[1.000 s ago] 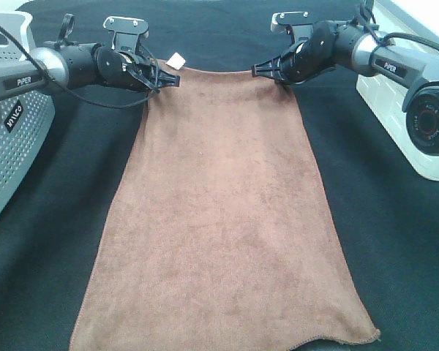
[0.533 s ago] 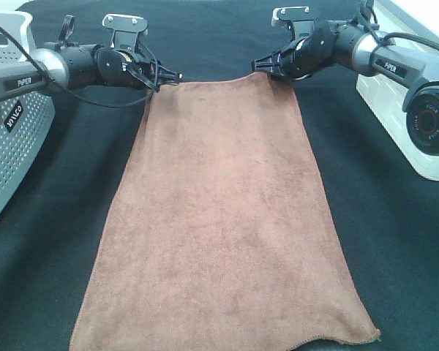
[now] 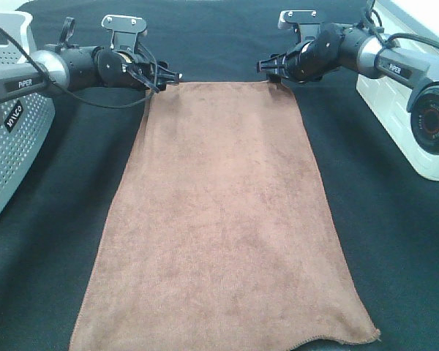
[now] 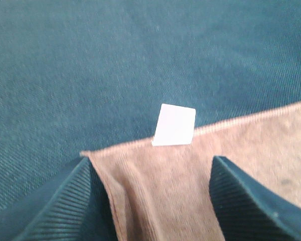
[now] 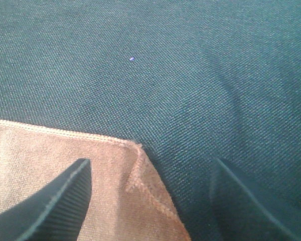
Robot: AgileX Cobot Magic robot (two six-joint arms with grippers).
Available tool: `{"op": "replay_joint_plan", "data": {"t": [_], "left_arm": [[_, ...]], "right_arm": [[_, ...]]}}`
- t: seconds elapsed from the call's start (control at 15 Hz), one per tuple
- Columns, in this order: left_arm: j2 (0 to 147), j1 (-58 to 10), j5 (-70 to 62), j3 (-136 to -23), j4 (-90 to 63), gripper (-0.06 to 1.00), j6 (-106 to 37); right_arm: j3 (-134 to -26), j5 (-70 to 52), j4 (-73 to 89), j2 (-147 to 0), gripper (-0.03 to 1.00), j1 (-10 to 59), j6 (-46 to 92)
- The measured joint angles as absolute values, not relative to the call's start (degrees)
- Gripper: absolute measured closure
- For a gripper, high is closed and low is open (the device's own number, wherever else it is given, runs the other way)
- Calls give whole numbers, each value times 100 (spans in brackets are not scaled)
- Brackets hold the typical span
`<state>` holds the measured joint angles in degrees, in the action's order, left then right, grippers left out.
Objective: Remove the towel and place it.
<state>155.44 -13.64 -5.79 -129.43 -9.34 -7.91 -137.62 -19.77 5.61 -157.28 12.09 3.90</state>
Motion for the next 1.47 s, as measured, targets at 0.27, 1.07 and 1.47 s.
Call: {"op": "replay_joint_plan", "data": {"t": [0.27,1.07,1.47], "left_arm": [[15292,-1364,-1501,-12943,-733,27,-791],[12548,-808,-6658,-12989,602,13,29],[11528,733,-6921,-12233,-241,13,-69]], "right_arm": [[-13762,-2424,630,-15355,34,1215,390],[-13762,-6921,498,-12531,23,1089,34],[-12301,-6939,372,-11373,23,682,0]]}}
